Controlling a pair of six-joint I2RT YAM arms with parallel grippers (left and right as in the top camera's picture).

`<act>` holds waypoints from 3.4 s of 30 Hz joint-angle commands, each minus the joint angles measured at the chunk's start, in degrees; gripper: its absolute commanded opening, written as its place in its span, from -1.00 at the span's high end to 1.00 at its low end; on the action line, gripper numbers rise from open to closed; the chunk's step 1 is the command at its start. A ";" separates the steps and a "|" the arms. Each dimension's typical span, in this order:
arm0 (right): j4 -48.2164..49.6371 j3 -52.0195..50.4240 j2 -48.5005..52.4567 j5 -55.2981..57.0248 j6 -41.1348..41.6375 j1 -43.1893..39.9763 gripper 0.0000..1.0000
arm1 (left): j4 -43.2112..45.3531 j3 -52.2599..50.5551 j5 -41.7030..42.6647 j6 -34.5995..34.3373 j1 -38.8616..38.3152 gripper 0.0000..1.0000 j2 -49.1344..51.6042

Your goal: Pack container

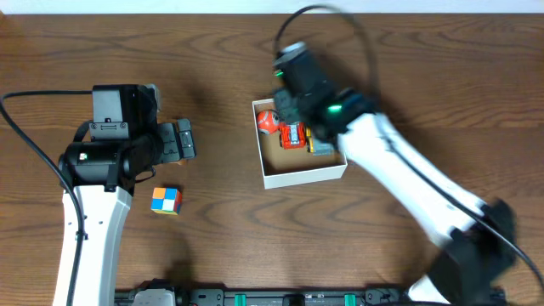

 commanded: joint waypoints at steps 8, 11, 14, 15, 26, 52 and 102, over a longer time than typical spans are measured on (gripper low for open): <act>-22.01 1.25 -14.88 -0.17 12.13 -21.92 -0.98 | -8.46 0.98 -8.48 3.61 0.00 -0.96 0.57; -25.27 1.01 -14.78 -3.93 10.64 -29.62 -0.98 | -13.14 -0.39 -8.48 2.49 0.00 -0.96 1.75; -25.40 0.04 -14.38 -9.22 7.98 -34.91 -0.98 | -14.03 -3.58 -8.48 2.19 0.00 -0.96 2.84; -25.40 -0.15 -14.19 -10.12 7.65 -36.02 -0.98 | -13.70 -4.85 -8.48 1.57 0.00 -0.96 3.13; -26.71 -2.40 -11.32 -10.86 5.49 -39.74 -0.98 | 1.01 -21.86 -8.41 -1.79 0.00 -0.96 4.33; -25.92 -5.60 -10.99 -10.82 4.98 -39.74 -0.98 | 13.09 -25.46 -8.41 -1.79 0.11 -0.96 17.59; -16.57 -16.41 -10.97 -15.23 -1.18 -39.65 -0.38 | 20.57 -2.78 0.81 14.38 -29.68 0.88 4.85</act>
